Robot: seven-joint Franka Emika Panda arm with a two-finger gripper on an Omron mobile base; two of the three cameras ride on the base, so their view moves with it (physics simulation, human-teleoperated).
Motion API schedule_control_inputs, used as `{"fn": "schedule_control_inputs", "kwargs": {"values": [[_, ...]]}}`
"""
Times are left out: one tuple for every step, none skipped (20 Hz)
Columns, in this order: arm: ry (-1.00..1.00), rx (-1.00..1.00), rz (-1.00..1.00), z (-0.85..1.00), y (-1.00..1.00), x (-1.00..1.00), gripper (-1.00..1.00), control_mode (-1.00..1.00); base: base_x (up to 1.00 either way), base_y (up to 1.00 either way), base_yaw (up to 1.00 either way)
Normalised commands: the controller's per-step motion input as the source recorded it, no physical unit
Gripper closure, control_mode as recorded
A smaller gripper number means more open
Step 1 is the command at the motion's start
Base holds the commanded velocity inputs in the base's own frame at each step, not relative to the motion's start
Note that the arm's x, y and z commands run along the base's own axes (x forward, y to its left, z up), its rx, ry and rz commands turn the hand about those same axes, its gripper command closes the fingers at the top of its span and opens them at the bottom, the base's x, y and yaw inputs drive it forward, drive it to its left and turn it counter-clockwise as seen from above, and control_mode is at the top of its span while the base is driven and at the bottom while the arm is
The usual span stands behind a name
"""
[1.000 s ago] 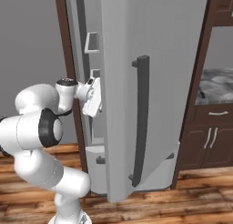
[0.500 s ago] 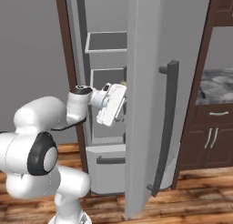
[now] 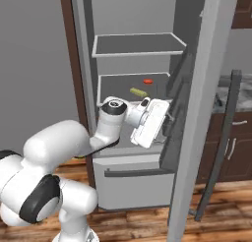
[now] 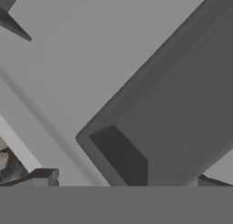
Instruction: Retrieve the butter from the fridge and place it on a plate on the dining table. Then retrieve the butter knife by the fridge and place it near the plate.
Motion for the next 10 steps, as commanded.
{"fn": "schedule_control_inputs", "kwargs": {"values": [[0.03, 0.03, 0.03, 0.07, -1.0, 0.0, -1.0, -1.0, 0.0, 0.0, 0.0], [0.02, 0.02, 0.03, 0.12, -1.0, 0.0, -1.0, -1.0, 0.0, 0.0, 0.0], [0.0, 0.02, 0.05, 0.21, -1.0, 0.0, -1.0, -1.0, 0.0, 0.0, 0.0], [0.0, 0.05, 0.09, 0.38, -0.92, 0.0, -1.0, -1.0, 0.0, 0.0, 0.0], [0.02, 0.1, 0.14, 0.32, -0.38, -0.13, -1.0, -1.0, 0.0, 0.0, 0.0], [0.05, 0.23, 0.08, 0.0, 0.0, -0.36, -1.0, -1.0, 0.0, 0.0, 0.0], [0.08, 0.27, 0.05, 0.0, 0.0, -0.32, -1.0, -1.0, 0.0, 0.0, 0.0], [0.1, 0.2, 0.05, 0.0, 0.24, -0.19, -1.0, -1.0, 0.0, 0.0, 0.0], [0.12, 0.19, 0.05, 0.0, 0.5, 0.0, -1.0, -1.0, 0.0, 0.0, 0.0], [0.15, 0.15, 0.07, 0.0, 0.79, 0.0, -1.0, -1.0, 0.0, 0.0, 0.0]]}}
